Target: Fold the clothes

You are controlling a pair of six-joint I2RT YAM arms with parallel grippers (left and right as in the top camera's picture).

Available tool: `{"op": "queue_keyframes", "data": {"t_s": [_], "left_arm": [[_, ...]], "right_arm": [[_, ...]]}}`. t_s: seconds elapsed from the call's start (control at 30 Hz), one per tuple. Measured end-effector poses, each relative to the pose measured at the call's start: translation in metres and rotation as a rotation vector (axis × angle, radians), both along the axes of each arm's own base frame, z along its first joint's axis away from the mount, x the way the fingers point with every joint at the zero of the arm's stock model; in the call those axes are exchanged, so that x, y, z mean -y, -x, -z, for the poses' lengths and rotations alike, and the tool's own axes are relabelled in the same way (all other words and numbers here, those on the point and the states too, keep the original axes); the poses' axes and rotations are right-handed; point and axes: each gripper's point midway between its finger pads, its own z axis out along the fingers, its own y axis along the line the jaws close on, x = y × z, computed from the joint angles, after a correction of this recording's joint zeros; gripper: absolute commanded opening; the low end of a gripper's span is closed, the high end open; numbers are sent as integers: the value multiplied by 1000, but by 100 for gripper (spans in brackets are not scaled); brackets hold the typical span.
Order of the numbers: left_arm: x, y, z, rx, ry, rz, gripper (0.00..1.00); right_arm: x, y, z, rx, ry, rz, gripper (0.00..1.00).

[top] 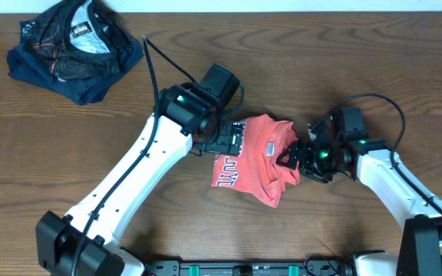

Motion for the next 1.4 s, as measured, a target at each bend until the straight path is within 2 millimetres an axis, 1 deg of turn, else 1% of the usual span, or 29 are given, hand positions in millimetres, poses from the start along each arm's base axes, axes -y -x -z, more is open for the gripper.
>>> {"op": "queue_keyframes", "data": {"t_s": [0.2,0.3,0.37,0.47,0.53,0.57,0.6,0.63,0.7,0.8,0.83,0.93,1.03,1.17,1.33,1.37,1.4], "left_arm": [[0,0,0,0,0,0,95],[0,0,0,0,-1,0,95],[0,0,0,0,-1,0,95],[0,0,0,-1,0,0,95],[0,0,0,-1,-1,0,96],[0,0,0,-1,-1,0,96],[0,0,0,-1,-1,0,96],[0,0,0,-1,-1,0,96],[0,0,0,-1,-1,0,96],[0,0,0,-1,-1,0,96],[0,0,0,-1,-1,0,96],[0,0,0,-2,-1,0,96],[0,0,0,-2,-1,0,96],[0,0,0,-2,-1,0,96],[0,0,0,-2,-1,0,96],[0,0,0,-2,-1,0,96],[0,0,0,-2,-2,0,96]], "right_arm": [[-8,-4,-2,20,-4,-3,42],[-9,-8,-3,27,-9,12,27],[-10,-11,-4,36,-16,23,23],[-14,-18,-9,65,-43,28,20],[-18,-23,-13,87,-70,24,21],[-20,-25,-16,95,-85,22,24],[-21,-25,-17,99,-95,20,31],[-22,-25,-18,96,-101,23,34],[-23,-24,-19,90,-110,21,47],[-22,-21,-17,69,-106,25,57],[-21,-18,-15,56,-98,28,58],[-16,-10,-7,17,-50,35,59],[-16,-6,-3,6,-15,27,59],[-24,-5,-2,29,1,-1,60],[-38,-6,-5,63,0,-32,61],[-40,-6,-5,65,1,-36,61],[-42,-5,-4,64,3,-40,58]]}}
